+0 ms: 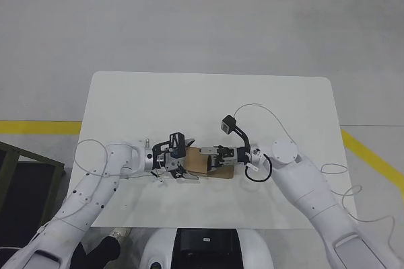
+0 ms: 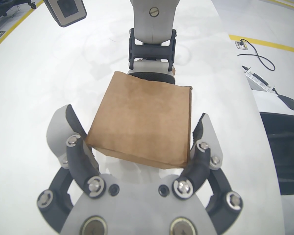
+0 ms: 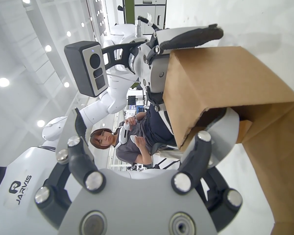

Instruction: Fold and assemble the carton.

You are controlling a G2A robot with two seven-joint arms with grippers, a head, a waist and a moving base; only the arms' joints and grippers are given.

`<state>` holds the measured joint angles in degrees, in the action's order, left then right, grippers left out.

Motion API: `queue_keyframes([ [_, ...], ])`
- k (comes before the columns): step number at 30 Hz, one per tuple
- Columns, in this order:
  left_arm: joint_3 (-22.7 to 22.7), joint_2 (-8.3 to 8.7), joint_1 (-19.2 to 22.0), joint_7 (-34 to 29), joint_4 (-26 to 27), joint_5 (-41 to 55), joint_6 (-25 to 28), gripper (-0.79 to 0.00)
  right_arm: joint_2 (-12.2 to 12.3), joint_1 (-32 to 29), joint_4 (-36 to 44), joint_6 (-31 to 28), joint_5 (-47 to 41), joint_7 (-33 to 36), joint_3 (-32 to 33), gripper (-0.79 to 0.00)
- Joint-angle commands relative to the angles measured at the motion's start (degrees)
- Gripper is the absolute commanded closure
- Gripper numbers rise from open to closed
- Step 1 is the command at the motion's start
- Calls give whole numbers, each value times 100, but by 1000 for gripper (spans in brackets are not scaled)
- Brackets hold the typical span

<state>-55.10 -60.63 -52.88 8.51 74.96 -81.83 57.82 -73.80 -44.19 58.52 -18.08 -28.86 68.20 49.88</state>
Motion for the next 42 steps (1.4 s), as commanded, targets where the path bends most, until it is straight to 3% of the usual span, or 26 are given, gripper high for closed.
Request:
queue_keyframes([
  [1, -1, 1, -6, -5, -3, -3, -4, -785, -6, -3, -8, 0, -11, -5, 3, -785],
  [21, 8, 6, -11, -4, -32, -51, -13, -785, -59, -2, -79, -21, -75, 47, 59, -785],
  [29, -9, 10, -20, -12, -30, -19, -23, -785, 151, -131, 183, 190, 316, 58, 543, -785],
  [42, -43, 20, -48, -22, -8, 8, -56, -785, 537, -825, 1189, 804, 1163, -279, 1418, -785],
])
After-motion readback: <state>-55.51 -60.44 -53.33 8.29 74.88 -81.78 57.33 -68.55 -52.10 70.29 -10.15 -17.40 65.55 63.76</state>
